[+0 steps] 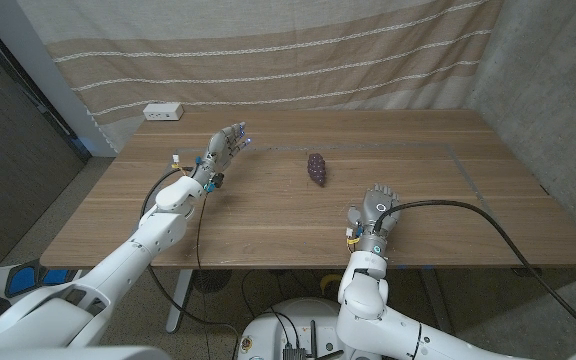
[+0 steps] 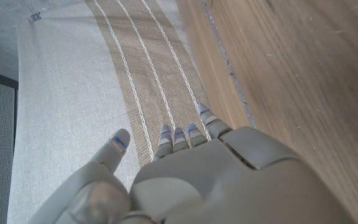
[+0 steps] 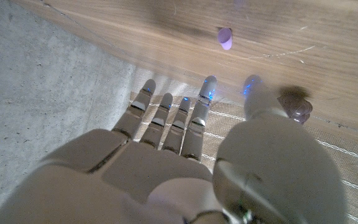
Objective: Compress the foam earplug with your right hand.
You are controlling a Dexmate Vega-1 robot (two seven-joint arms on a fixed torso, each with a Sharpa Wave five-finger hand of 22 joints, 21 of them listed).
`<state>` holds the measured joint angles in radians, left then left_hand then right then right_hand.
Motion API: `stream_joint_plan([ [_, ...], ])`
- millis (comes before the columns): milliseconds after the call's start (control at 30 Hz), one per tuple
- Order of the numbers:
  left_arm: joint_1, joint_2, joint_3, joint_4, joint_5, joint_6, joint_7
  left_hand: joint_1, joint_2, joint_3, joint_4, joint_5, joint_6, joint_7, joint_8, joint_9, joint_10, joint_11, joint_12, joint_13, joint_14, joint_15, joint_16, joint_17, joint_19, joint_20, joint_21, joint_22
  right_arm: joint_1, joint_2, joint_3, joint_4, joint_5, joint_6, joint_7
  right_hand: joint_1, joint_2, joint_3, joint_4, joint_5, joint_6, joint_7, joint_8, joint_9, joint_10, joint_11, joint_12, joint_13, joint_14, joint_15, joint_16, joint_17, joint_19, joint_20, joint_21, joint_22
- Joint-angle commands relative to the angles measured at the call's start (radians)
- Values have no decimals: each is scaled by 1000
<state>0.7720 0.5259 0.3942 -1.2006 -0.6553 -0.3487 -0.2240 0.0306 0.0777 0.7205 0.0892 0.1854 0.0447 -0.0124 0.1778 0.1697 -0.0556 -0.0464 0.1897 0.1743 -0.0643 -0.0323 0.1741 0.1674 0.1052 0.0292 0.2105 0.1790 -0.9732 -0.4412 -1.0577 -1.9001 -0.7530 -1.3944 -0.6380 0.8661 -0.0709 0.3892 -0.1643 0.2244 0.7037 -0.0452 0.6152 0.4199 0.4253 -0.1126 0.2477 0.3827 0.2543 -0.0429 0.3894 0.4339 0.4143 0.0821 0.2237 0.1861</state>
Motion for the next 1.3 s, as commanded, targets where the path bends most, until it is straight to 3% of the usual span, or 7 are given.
stream_joint_plan([
  [33,3,4,-2,-6,-1,2,3,-8,51,-1,2,7,4,2,3,4,0,0,1,3,-5,-10,3,3,-1,4,-1,5,13,10,-7,38,27,-2,-11,8,4,-7,0,-2,8,-4,11,3,10,2,6,4,6,-90,7,4,0,-7,4,3],
  [400,-3,5,1,-4,2,5,0,-8,50,-2,1,7,4,2,3,4,0,1,1,3,-6,-10,2,3,-1,3,-1,5,34,0,-17,51,86,0,-46,14,14,-9,4,-5,13,-3,18,-1,15,-3,7,8,6,-91,11,10,1,-8,4,4],
  [600,-11,2,4,4,5,1,-7,-7,49,-2,0,7,3,2,3,4,-1,0,1,3,-6,-11,2,3,-1,3,-1,5,25,12,6,59,91,-2,-52,19,19,-10,5,-8,13,-3,20,-3,18,-3,8,11,7,-93,14,13,2,-9,4,4],
  [1300,-20,0,6,11,10,-6,-11,-5,45,-3,-6,6,2,0,3,4,-3,0,1,3,-8,-11,1,2,-1,3,-1,5,24,21,22,76,33,-2,72,12,41,-18,18,-19,34,13,35,-13,20,0,6,19,8,-88,20,23,3,-9,5,4],
])
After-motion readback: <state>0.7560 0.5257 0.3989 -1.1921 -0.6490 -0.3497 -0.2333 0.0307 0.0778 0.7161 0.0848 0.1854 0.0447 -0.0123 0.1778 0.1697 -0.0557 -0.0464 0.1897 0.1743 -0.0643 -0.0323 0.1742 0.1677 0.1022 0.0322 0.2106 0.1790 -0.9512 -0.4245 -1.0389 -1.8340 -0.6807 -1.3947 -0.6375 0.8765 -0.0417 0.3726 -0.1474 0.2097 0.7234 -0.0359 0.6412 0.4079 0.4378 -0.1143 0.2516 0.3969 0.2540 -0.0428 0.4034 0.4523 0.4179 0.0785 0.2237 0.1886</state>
